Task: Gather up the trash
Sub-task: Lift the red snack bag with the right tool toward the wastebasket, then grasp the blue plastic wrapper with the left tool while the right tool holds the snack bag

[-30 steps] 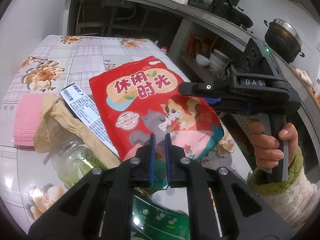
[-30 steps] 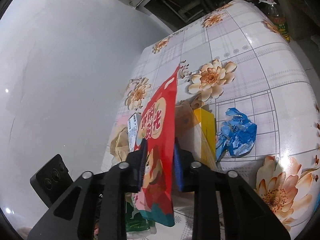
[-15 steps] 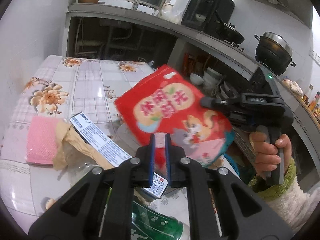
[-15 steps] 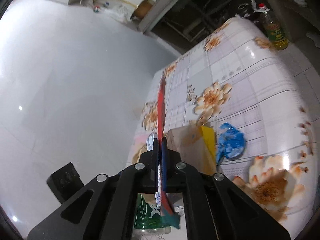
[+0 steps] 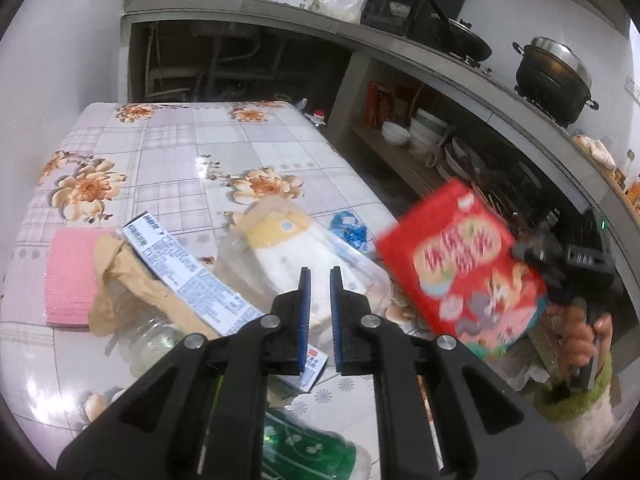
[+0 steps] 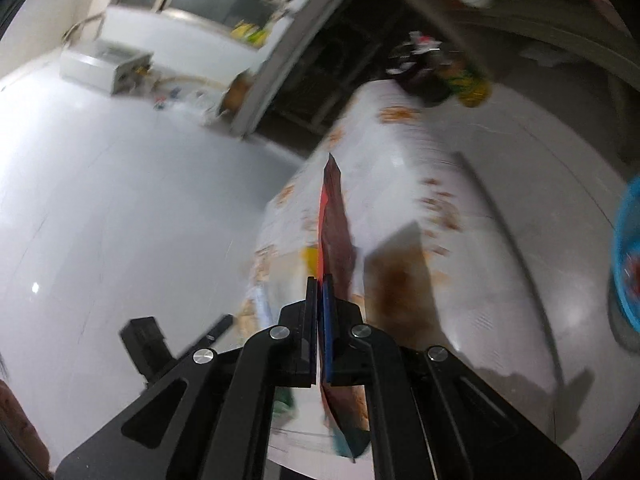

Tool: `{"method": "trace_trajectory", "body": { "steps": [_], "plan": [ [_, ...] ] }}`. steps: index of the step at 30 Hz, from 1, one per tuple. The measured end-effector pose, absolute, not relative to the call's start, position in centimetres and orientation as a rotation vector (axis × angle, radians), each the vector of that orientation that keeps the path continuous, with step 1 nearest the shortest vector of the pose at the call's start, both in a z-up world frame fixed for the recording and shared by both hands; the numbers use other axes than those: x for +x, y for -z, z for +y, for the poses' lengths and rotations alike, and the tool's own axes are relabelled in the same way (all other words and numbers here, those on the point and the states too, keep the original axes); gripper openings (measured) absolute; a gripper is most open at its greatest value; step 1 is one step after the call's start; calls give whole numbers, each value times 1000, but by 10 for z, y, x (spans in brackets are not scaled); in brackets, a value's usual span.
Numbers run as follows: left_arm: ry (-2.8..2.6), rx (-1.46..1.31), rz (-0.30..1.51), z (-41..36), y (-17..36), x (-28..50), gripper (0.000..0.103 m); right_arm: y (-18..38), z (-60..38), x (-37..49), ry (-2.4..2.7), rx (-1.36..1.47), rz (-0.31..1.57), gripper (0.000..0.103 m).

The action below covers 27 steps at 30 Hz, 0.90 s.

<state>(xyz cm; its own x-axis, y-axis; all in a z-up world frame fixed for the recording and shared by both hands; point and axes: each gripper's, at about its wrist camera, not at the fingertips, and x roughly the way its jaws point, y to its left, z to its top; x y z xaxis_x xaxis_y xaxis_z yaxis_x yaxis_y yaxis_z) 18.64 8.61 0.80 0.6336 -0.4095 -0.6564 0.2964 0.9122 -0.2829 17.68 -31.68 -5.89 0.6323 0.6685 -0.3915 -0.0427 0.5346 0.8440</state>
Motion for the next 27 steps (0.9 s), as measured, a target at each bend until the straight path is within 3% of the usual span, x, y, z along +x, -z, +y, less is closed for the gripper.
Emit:
{"method": "trace_trajectory", "body": {
  "steps": [3, 5, 7, 11, 20, 23, 25, 27],
  "plan": [
    [437, -113, 808, 71, -14, 194, 13, 87, -329, 160, -427, 971, 814, 3],
    [484, -56, 832, 54, -20, 203, 32, 101, -333, 154, -391, 978, 834, 3],
    [528, 12, 855, 33, -25, 216, 43, 110, -336, 149, -366, 978, 848, 3],
    [571, 178, 948, -10, -15, 257, 54, 117, -340, 147, -364, 988, 841, 3],
    [499, 433, 1210, -64, 44, 326, 51, 127, -348, 143, -436, 1049, 842, 6],
    [482, 476, 1235, -69, 54, 328, 38, 133, -345, 149, -497, 1087, 857, 7],
    [474, 492, 1231, -70, 57, 327, 35, 133, -340, 153, -520, 1095, 872, 8],
    [479, 487, 1221, -70, 57, 326, 32, 136, -335, 157, -553, 1099, 891, 16]
  ]
}}
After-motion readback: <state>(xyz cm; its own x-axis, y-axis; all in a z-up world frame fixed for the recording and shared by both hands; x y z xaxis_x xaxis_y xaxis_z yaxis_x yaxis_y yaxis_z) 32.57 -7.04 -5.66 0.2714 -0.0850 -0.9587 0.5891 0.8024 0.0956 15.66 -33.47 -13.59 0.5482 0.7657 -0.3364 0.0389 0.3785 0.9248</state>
